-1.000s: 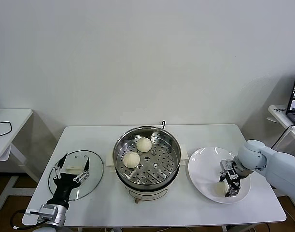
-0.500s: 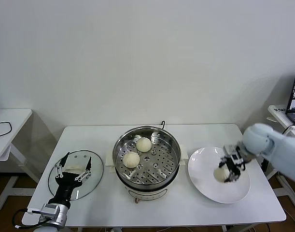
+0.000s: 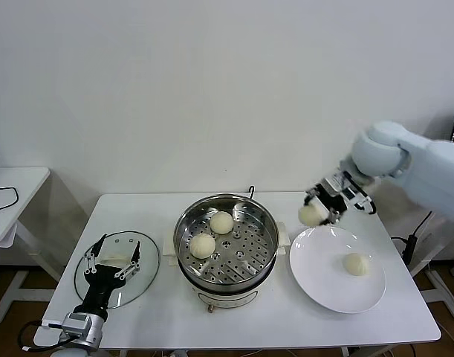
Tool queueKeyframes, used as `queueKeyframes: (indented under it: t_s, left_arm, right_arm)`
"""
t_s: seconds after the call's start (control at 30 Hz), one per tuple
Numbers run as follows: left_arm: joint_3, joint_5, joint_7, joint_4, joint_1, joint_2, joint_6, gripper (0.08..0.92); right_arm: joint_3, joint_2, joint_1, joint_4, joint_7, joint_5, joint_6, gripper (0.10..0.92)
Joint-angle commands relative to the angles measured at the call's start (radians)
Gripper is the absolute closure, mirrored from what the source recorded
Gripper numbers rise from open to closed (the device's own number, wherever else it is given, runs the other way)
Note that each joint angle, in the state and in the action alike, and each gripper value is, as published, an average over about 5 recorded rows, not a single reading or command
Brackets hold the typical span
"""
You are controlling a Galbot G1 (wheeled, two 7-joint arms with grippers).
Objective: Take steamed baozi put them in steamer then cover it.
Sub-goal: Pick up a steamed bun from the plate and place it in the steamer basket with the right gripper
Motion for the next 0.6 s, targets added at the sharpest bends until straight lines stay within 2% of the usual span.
queueKeyframes:
  t_s: [0.03,0.37,0.6]
  left_arm:
    - [-0.006,0.0,0.003,0.012,0.001,0.0,0.0,0.177]
    - [-0.021,0.0,0.011,0.025,-0.001,0.0,-0.004,0.177]
    - [-0.044,-0.007,0.02,0.05,-0.007,0.004,-0.007,0.177]
  right_arm:
    - [-0.124,0.225,0.169,0.043,0.048,-0.078,0.269,0.364]
    - [-0.153,0.389,0.126,0.001,0.148,-0.136,0.406,0.361]
    - [-0.166,0.432,0.062,0.016,0.188,-0.17,0.436,0.358]
